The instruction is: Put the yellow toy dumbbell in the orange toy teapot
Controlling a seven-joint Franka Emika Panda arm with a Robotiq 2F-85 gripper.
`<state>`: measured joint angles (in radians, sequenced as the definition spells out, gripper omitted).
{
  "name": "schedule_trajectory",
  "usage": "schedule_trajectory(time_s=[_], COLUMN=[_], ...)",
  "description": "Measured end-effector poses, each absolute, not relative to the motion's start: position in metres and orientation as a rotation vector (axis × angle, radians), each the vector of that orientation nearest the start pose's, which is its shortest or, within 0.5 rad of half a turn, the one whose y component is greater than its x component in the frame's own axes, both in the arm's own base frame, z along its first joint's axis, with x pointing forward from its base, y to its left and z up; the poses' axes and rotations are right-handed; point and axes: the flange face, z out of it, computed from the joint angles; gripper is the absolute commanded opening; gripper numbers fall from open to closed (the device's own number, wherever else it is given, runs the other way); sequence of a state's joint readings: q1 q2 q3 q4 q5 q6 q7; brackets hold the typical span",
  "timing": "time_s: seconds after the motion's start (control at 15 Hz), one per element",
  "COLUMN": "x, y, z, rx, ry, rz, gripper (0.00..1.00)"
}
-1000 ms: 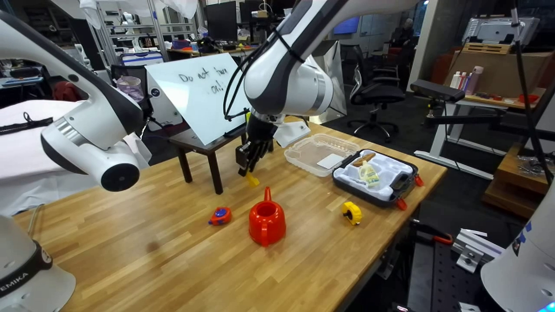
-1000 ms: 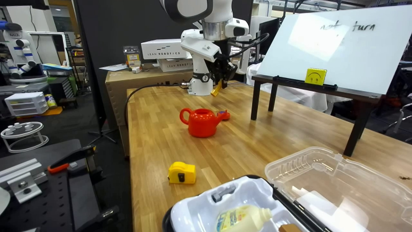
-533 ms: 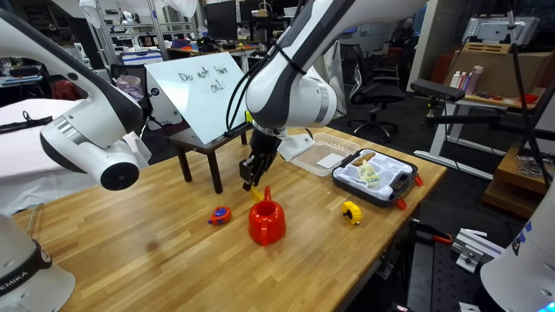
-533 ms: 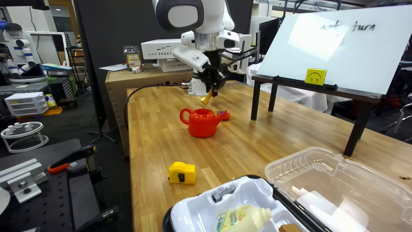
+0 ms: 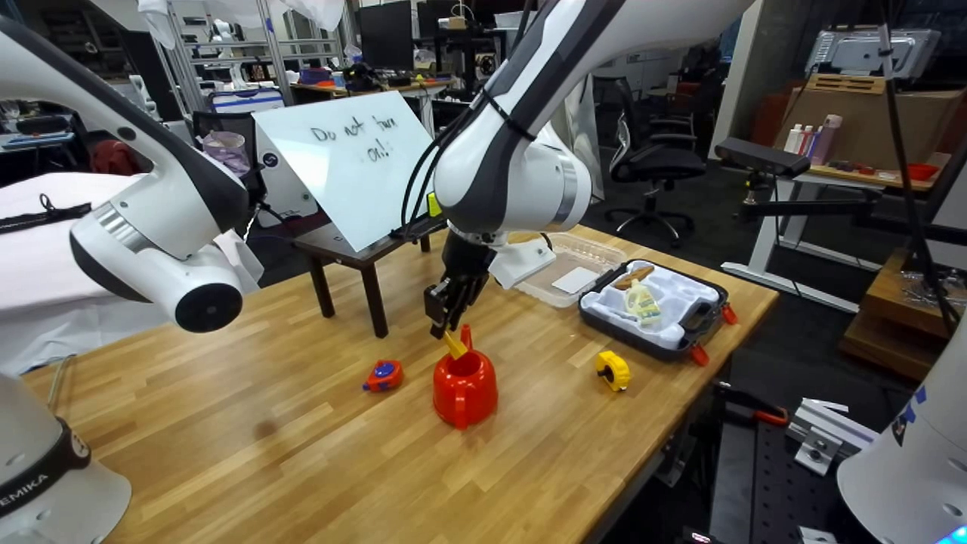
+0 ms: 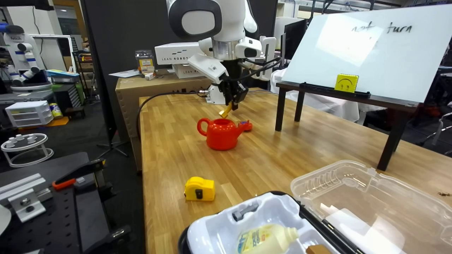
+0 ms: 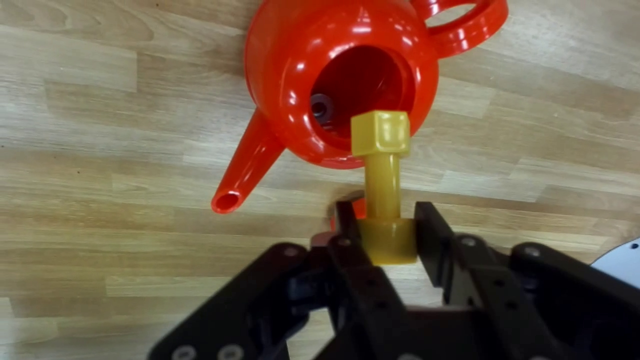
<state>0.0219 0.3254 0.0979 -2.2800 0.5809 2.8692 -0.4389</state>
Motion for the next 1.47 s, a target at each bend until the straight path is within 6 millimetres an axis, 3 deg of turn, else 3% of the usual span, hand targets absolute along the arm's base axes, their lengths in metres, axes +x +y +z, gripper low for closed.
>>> schedule_trajectory(time_s=[1.2,1.27,1.33,1.47], x=[0.557,0.557,0.557,0.558], y=[0.036,0.036,0.036,0.035], z=[0.210,0.209,0.208,0.207], rx=[-2.902,-2.903,-2.903,-2.902], ry=[-0.004,-0.003,-0.001,0.003], rz=[-0.373,-0.372,-0.371,-0.370], gripper=[0.08,0.28,0.58,0.64])
